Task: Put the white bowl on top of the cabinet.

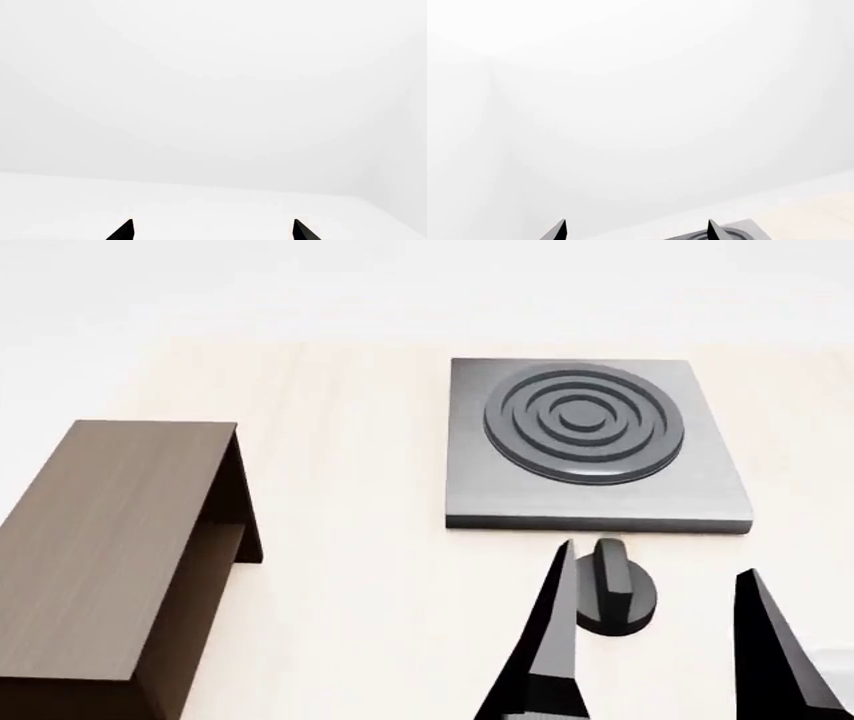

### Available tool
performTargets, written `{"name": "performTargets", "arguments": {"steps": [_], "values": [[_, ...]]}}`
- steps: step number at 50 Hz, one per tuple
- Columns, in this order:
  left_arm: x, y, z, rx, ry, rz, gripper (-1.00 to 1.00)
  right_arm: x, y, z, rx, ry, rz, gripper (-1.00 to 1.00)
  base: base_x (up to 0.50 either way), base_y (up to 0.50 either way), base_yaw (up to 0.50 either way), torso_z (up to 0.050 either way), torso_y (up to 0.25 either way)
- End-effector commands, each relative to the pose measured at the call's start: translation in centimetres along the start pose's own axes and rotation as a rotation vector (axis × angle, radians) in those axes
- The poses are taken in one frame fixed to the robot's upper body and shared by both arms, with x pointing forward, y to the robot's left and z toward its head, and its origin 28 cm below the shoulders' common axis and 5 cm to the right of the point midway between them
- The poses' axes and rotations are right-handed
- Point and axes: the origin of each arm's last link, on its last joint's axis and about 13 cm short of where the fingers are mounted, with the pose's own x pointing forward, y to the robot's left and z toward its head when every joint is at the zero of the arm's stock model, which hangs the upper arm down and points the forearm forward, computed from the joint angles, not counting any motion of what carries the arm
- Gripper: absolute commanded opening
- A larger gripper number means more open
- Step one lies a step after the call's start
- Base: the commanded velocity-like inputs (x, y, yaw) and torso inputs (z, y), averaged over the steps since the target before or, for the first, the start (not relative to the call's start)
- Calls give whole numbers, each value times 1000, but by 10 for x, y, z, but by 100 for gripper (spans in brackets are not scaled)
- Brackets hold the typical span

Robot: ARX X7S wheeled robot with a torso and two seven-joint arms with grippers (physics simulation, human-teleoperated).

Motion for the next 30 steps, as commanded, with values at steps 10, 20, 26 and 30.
{"name": "performTargets", "arguments": {"steps": [10,20,26,30], "values": [[-5,-3,-7,38,1,-71,100,16,-5,22,-53,-48,-46,100,0,0,0,0,0],[-6,-3,-8,37,5,-71,100,37,-7,48,-111,-53,-82,100,71,0,0,0,0],[-6,-3,-9,39,9,-71,100,43,-7,54,-130,-36,-78,100,122,0,0,0,0],[-6,-3,-9,38,8,-71,100,43,-7,56,-125,-31,-79,100,126,0,0,0,0]]}}
